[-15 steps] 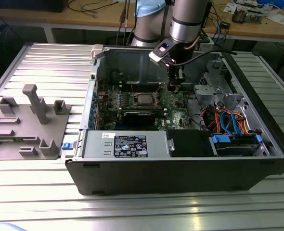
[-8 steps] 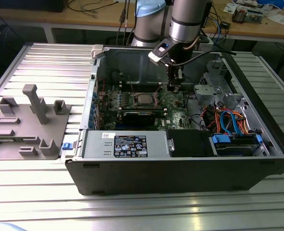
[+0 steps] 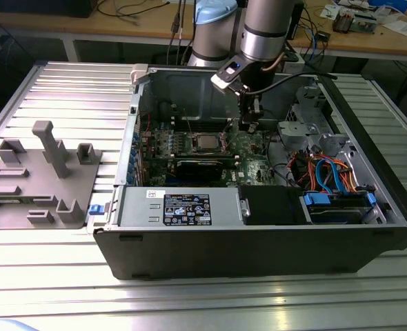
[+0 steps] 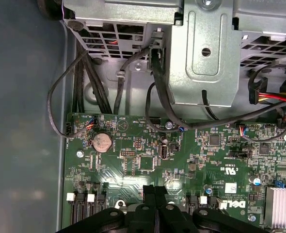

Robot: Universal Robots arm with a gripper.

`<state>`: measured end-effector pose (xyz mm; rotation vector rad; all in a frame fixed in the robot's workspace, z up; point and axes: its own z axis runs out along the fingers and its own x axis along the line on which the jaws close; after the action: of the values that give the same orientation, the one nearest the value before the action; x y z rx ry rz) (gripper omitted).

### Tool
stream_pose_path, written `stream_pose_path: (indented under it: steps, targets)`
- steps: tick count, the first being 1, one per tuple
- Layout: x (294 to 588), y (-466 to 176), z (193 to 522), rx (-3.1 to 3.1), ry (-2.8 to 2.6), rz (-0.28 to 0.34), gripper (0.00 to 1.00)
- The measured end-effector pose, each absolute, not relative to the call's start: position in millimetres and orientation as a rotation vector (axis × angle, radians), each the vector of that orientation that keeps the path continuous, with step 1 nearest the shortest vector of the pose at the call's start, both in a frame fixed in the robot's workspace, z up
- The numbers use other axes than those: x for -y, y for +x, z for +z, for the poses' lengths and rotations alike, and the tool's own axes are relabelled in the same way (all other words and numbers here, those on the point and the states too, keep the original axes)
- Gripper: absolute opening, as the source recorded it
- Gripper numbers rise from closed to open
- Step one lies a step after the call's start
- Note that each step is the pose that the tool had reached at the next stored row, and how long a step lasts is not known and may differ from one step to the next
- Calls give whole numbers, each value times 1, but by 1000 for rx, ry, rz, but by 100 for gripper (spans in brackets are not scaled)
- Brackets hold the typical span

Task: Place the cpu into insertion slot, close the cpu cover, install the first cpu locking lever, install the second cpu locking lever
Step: 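Close the cpu cover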

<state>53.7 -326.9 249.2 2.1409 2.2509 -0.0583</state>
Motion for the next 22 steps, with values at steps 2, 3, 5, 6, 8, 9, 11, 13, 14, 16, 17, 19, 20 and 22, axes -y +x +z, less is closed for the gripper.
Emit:
stream_pose_path:
  steps: [2, 3, 5, 6, 8, 9, 11, 13, 14, 16, 17, 19, 20, 22]
  targets:
    - [327, 53, 249, -2251, 2141, -58, 11]
    - [327, 53, 249, -2251, 2141, -58, 11]
    - [327, 52, 249, -2251, 2141, -58, 11]
    - [327, 52, 249, -2251, 2141, -58, 11]
    - [327, 51, 249, -2251, 2141, -58, 11]
    - [327, 51, 249, -2251, 2141, -58, 11]
    - [327, 51, 249, -2251, 2141, -58, 11]
    - [327, 50, 249, -2251, 2141, -58, 11]
    - [327, 50, 248, -2251, 2141, -58, 11]
    - [327, 49, 248, -2251, 2141, -58, 11]
    - [327, 49, 248, -2251, 2141, -58, 11]
    - [327, 48, 248, -2251, 2141, -58, 11]
    - [327, 48, 248, -2251, 2141, -58, 11]
    - [327, 48, 248, -2251, 2141, -58, 11]
